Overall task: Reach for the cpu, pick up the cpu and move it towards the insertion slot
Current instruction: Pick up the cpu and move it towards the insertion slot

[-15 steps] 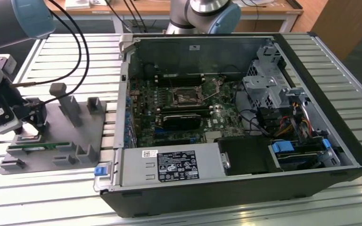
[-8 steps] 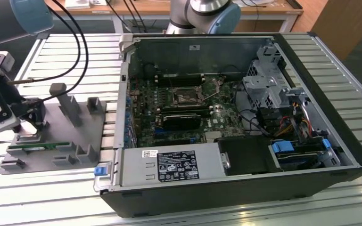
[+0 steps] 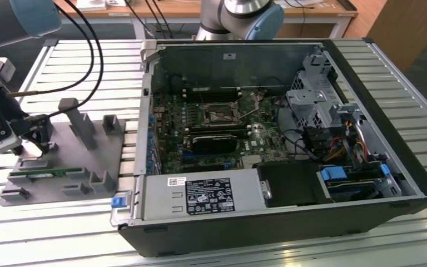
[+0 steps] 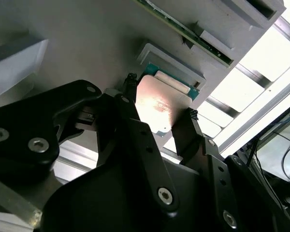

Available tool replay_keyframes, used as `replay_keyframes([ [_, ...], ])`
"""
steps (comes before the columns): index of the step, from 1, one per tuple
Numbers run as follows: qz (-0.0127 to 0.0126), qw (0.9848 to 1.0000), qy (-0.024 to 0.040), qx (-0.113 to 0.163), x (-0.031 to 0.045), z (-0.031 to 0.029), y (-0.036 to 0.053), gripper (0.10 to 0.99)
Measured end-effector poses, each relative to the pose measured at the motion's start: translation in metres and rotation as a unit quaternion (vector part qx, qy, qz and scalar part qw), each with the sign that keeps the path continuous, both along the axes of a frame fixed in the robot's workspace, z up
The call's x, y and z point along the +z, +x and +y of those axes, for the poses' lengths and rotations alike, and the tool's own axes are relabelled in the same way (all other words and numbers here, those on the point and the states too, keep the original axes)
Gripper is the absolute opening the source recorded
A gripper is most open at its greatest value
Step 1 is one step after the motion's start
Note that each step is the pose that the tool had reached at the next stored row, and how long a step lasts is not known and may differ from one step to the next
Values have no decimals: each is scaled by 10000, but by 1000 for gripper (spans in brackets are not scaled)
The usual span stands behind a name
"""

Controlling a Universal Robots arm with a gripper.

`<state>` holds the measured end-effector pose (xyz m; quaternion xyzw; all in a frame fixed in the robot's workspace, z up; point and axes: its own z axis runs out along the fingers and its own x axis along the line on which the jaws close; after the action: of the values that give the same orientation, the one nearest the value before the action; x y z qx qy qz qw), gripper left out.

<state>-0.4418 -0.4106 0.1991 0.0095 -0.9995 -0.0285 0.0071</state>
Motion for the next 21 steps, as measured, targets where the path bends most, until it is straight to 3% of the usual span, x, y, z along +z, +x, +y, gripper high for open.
replay_keyframes([
  [21, 1, 10000, 0, 0, 137, 0, 0, 541],
])
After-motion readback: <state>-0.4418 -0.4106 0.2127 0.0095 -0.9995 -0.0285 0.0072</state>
